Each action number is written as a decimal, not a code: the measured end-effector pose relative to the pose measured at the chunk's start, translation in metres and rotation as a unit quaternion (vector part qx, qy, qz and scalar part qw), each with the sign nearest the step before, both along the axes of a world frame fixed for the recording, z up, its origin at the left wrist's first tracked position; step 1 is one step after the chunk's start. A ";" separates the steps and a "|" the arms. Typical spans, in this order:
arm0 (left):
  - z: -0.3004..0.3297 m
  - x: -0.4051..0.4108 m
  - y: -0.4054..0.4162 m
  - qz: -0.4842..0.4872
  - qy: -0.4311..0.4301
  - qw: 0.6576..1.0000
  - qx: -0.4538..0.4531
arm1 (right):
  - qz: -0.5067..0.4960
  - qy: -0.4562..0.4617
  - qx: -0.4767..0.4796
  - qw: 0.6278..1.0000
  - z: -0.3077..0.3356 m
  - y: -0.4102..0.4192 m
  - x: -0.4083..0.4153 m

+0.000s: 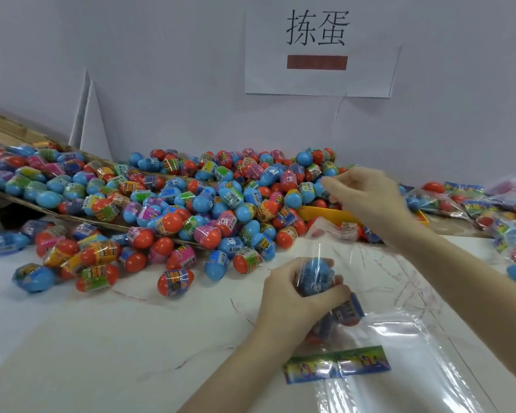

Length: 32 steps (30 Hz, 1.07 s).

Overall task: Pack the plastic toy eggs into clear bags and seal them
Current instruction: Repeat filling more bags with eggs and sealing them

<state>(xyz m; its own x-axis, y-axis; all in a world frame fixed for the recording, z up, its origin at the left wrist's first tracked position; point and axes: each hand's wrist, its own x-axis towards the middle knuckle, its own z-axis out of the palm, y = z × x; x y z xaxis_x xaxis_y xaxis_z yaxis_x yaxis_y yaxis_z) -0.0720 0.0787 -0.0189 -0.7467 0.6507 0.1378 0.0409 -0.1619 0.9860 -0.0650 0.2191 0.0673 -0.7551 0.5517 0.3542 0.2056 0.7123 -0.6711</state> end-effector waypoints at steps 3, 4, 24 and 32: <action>0.000 0.000 0.000 -0.008 -0.028 1.000 0.000 | -0.015 -0.074 0.018 0.997 -0.013 0.008 -0.042; 0.000 0.000 -0.001 -0.012 -0.036 0.999 -0.004 | -0.020 -0.080 0.002 0.997 -0.016 0.009 -0.051; 0.004 0.001 0.000 -0.088 -0.084 0.992 0.022 | 0.001 0.160 -0.227 0.961 0.013 0.021 0.048; 0.010 0.006 -0.003 -0.124 -0.062 0.990 0.033 | 0.089 0.084 -0.077 0.989 0.001 -0.027 0.092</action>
<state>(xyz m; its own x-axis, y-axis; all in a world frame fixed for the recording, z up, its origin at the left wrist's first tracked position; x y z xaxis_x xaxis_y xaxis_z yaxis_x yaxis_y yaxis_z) -0.0655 0.0759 -0.0088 -0.5791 0.8086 0.1039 -0.1292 -0.2169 0.9676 0.0267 0.1925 0.0683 -0.7835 0.4718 0.4045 -0.0375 0.6138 -0.7886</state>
